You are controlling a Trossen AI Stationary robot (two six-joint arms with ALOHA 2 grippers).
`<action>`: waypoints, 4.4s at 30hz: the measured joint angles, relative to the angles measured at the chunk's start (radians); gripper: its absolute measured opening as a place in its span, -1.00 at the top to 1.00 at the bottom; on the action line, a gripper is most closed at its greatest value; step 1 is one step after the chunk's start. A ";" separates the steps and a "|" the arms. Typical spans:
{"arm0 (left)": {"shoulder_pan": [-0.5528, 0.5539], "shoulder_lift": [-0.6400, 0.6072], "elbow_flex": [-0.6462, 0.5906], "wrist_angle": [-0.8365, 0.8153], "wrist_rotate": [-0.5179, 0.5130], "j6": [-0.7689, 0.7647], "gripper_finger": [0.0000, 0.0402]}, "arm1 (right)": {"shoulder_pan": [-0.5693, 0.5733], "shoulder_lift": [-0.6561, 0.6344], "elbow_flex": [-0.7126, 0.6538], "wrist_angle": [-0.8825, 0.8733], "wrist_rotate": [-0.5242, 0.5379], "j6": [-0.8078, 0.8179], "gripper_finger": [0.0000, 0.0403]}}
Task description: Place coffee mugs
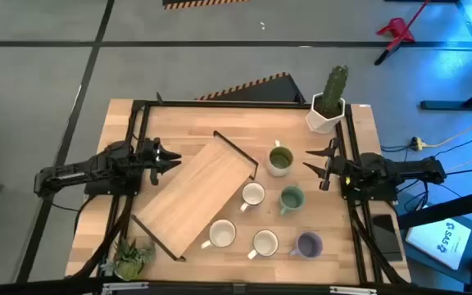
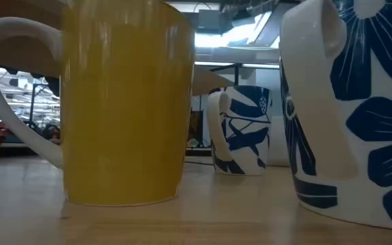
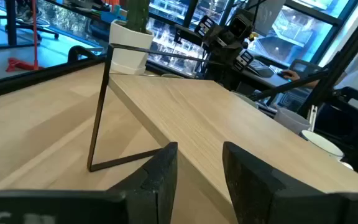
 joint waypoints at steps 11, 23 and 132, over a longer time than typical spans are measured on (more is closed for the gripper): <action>0.000 0.000 0.000 0.000 0.000 0.000 0.39 | 0.000 0.000 0.000 0.000 0.000 0.000 0.12; 0.000 0.000 0.000 0.000 0.000 0.000 0.39 | 0.000 0.000 0.000 0.000 0.000 0.000 0.12; -0.088 1.048 1.149 -0.042 0.118 0.088 0.35 | 0.000 0.000 0.002 0.014 0.176 0.342 0.12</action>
